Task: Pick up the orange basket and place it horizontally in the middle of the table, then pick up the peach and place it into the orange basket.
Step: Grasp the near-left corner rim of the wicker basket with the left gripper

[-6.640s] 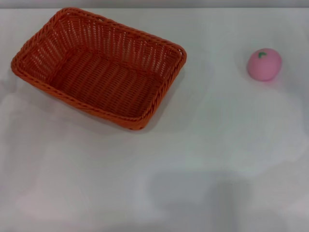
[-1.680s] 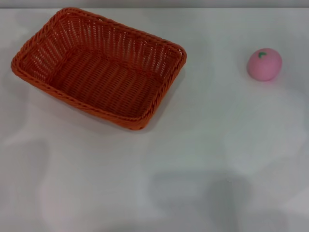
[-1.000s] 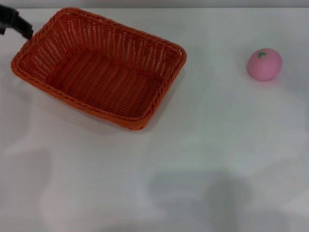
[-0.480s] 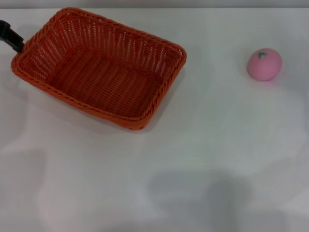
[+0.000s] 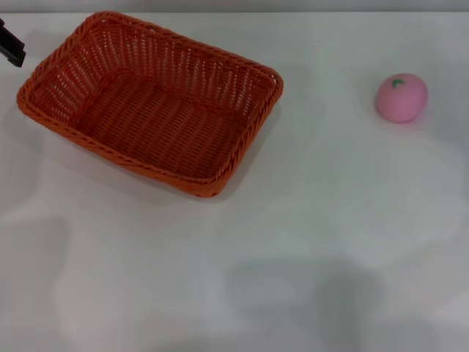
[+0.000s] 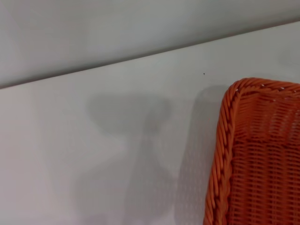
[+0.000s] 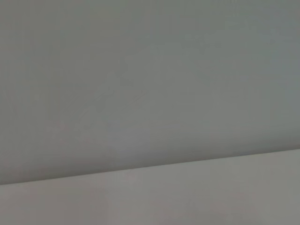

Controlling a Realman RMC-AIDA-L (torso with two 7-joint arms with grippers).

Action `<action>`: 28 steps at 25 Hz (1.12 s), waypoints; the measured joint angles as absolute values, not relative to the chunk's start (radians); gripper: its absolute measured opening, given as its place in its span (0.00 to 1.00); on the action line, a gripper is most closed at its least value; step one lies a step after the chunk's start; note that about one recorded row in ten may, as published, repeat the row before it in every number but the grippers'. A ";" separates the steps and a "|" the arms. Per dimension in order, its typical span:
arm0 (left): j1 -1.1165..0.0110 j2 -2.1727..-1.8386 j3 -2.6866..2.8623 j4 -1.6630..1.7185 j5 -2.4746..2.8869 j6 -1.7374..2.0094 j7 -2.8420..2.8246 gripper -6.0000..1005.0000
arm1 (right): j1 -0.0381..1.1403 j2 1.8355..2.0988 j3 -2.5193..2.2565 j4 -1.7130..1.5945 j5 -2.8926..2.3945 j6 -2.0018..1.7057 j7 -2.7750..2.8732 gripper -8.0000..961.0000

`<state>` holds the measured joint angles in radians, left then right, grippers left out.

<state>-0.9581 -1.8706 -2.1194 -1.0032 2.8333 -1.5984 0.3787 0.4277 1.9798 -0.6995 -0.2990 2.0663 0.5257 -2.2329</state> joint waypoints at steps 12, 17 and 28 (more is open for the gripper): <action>-0.981 -1.842 -2.118 -0.948 2.833 -1.564 0.415 0.68 | 0.427 1.980 -0.700 -0.300 2.066 0.524 -2.233 0.89; -0.982 -1.836 -2.118 -0.947 2.833 -1.549 0.414 0.68 | 0.424 1.981 -0.694 -0.313 2.068 0.533 -2.234 0.89; -0.985 -1.833 -2.117 -0.945 2.833 -1.546 0.411 0.68 | 0.419 2.002 -0.594 -0.404 2.080 0.671 -2.292 0.89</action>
